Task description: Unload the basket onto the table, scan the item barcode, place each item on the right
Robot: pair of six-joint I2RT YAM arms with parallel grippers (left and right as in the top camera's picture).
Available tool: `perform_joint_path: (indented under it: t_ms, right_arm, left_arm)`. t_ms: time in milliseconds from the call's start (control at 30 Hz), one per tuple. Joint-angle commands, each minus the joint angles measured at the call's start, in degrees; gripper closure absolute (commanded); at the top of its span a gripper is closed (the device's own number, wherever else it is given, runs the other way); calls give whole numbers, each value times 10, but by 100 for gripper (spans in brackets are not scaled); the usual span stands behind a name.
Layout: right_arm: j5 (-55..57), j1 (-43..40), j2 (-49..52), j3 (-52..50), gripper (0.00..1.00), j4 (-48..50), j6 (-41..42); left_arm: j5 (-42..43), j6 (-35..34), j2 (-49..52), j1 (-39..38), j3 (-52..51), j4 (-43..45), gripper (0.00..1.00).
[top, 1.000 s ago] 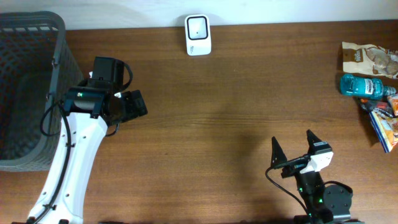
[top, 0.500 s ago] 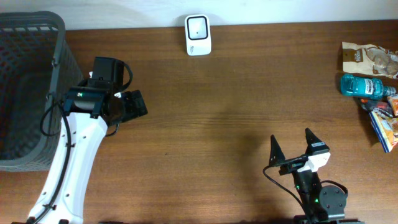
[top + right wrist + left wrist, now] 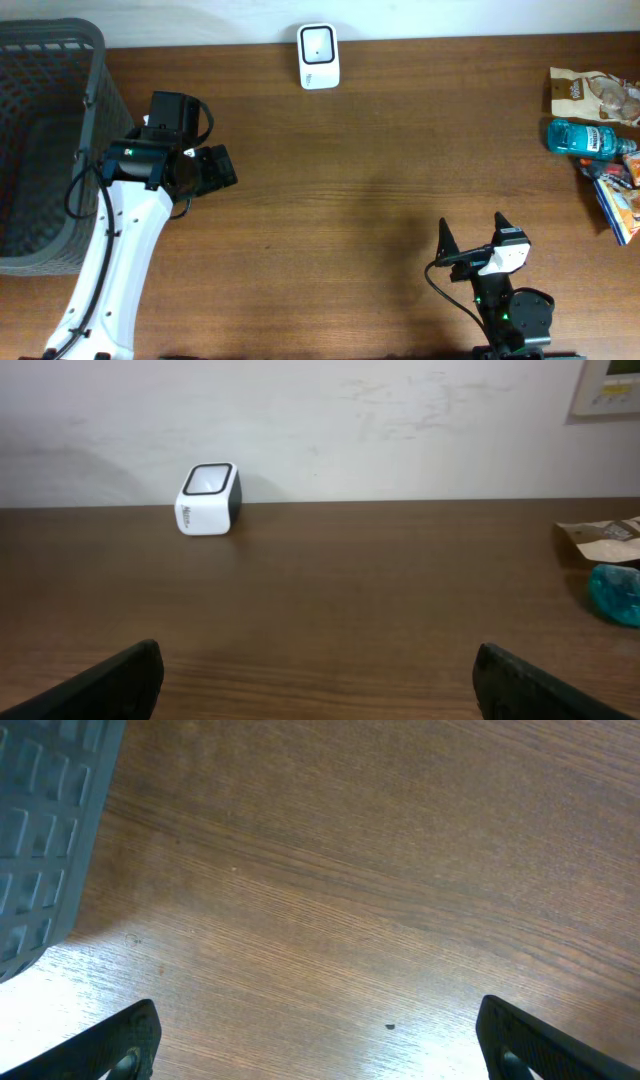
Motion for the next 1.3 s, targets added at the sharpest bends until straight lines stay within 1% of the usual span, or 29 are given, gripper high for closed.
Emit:
perform_joint_path:
  t_ms: [0, 200, 1267]
  right_arm:
    - [15, -5, -6, -5, 2, -3, -6]
    - [43, -5, -6, -5, 2, -5, -6]
    - [52, -5, -6, -5, 2, -5, -6]
  left_arm:
    - [-6, -7, -7, 3, 6, 0, 1]
    - [-6, -7, -7, 3, 6, 0, 1]
    - [-6, -7, -7, 3, 6, 0, 1]
